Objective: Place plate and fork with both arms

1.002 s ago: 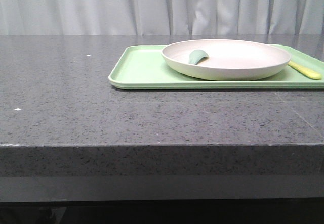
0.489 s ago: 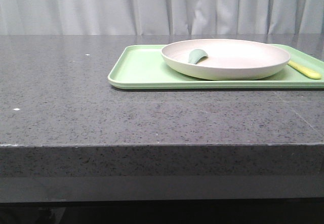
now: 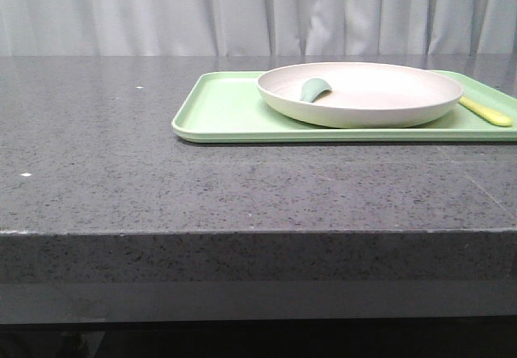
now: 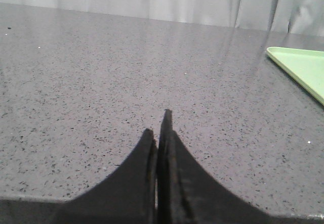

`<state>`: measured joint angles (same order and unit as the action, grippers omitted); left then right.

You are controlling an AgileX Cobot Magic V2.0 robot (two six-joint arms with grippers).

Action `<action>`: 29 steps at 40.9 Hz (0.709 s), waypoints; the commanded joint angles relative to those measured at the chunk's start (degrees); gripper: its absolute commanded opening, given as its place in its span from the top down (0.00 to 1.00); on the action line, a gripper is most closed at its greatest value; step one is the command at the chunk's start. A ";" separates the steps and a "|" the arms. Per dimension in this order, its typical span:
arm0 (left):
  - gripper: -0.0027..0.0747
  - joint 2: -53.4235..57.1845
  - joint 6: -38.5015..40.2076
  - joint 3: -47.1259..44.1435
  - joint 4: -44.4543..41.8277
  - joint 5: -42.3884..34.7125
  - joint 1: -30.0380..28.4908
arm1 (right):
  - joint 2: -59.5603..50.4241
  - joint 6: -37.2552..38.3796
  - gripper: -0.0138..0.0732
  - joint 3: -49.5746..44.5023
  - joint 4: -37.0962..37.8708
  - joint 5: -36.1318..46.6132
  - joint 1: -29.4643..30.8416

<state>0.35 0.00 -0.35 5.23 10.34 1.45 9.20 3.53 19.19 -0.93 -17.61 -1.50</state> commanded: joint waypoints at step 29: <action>0.99 1.20 0.00 -0.10 0.11 -5.24 -0.05 | 0.50 -0.43 0.92 -3.42 0.60 8.13 0.15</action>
<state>0.35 0.00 -0.35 5.23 10.34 1.45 9.20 3.53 16.47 -0.93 -15.73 -1.50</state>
